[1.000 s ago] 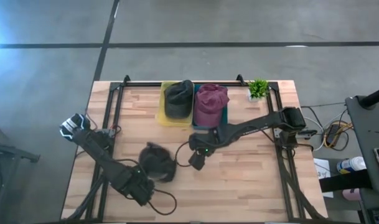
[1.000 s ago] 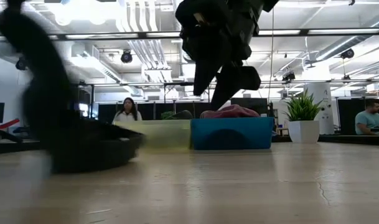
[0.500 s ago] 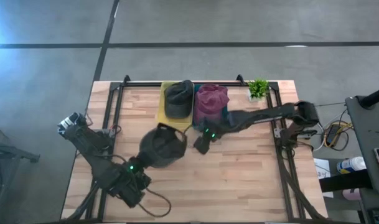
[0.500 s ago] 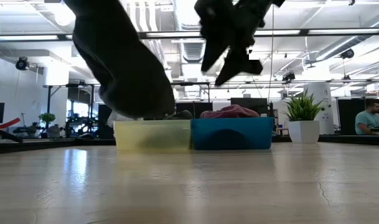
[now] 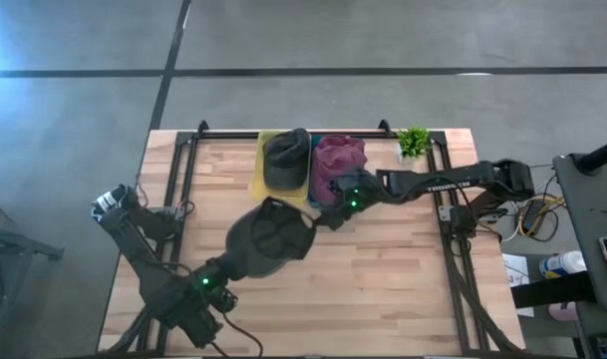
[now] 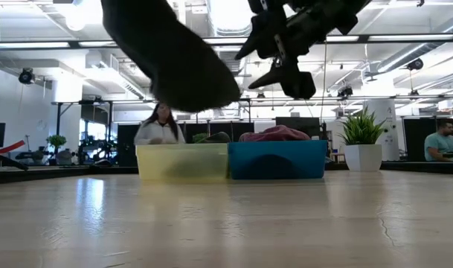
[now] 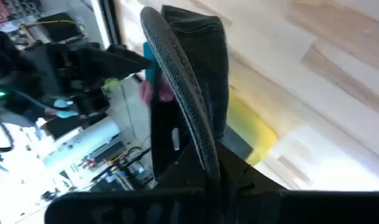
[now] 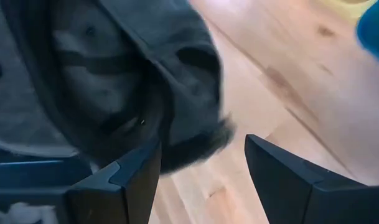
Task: Sort caps
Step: Put the black cap into the yellow bin
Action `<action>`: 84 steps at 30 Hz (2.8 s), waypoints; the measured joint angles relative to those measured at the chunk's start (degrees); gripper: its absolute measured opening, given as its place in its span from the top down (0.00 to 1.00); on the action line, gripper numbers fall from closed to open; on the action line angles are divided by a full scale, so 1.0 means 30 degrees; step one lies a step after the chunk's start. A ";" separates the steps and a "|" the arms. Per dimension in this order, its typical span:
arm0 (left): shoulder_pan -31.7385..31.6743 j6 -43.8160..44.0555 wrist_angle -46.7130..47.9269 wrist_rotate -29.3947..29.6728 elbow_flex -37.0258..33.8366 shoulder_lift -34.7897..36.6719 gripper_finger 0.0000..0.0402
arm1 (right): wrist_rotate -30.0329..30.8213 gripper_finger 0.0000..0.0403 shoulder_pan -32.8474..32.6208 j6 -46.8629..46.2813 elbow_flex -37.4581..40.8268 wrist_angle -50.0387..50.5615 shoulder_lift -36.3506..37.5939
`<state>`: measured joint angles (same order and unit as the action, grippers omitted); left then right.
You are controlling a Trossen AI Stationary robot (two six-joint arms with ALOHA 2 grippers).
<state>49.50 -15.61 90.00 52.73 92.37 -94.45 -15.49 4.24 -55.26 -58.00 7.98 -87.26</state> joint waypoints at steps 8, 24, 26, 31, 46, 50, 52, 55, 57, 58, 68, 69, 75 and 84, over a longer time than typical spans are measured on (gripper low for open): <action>-0.0400 -0.0066 -0.0309 -0.0364 -0.0512 0.0000 0.99 | 0.0146 0.44 -0.0548 0.0389 -0.0234 -0.0007 0.0017; -0.0716 -0.0841 -0.1086 0.0177 -0.0566 0.0000 0.99 | 0.1360 0.44 -0.0519 0.1912 -0.0807 0.0770 -0.1574; -0.0729 -0.0826 -0.1086 0.0280 -0.0566 0.0000 0.99 | 0.1684 0.44 -0.0519 0.1928 -0.0643 0.0863 -0.1584; -0.0860 -0.0799 -0.1471 0.0659 -0.0566 0.0000 0.99 | 0.1741 0.44 -0.0483 0.1936 -0.0436 0.0807 -0.1610; -0.2208 -0.3467 -0.5704 -0.0514 -0.2699 0.0000 0.99 | 0.0639 0.93 -0.0637 0.2919 -0.2769 -0.0310 -0.1610; -0.2930 -0.4111 -0.7011 -0.0402 -0.3526 0.0000 0.98 | 0.0134 0.97 -0.1030 0.2589 -0.3155 -0.0221 -0.1610; -0.3298 -0.4460 -0.7638 -0.0386 -0.3776 0.0000 0.98 | 0.0146 0.97 -0.1326 0.2277 -0.3112 -0.0378 -0.1610; -0.3705 -0.5514 -0.9271 -0.0238 -0.3927 0.0000 0.98 | 0.0144 0.97 -0.1774 0.1779 -0.2881 -0.0811 -0.1788; -0.3870 -0.6703 -1.0964 -0.0239 -0.3946 0.0000 0.99 | 0.0116 0.97 -0.1972 0.1321 -0.2882 -0.1355 -0.2256; -0.3924 -0.7335 -1.1871 -0.0285 -0.3946 0.0000 0.99 | 0.0108 0.97 -0.2059 0.1133 -0.2861 -0.1347 -0.2641; -0.4481 -0.7372 -1.3606 -0.1923 -0.4651 0.0000 0.98 | -0.1278 0.97 -0.2256 -0.0016 -0.4164 -0.2768 -0.7513; -0.4510 -0.7252 -1.3859 -0.2115 -0.4874 0.0000 0.98 | -0.1539 0.97 -0.2319 -0.0108 -0.4398 -0.2875 -0.7885; -0.4704 -0.7196 -1.5365 -0.2669 -0.6550 0.0002 0.98 | -0.1972 0.97 -0.2632 -0.0036 -0.6631 -0.2693 -0.9499; -0.4942 -0.6743 -1.6813 -0.3225 -0.8558 -0.0020 0.98 | -0.1223 0.96 -0.2663 0.1226 -0.7246 -0.0122 -0.9542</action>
<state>34.67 -35.83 39.56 43.05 66.70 -94.51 -19.15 -3.75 -51.58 -79.74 7.61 -115.89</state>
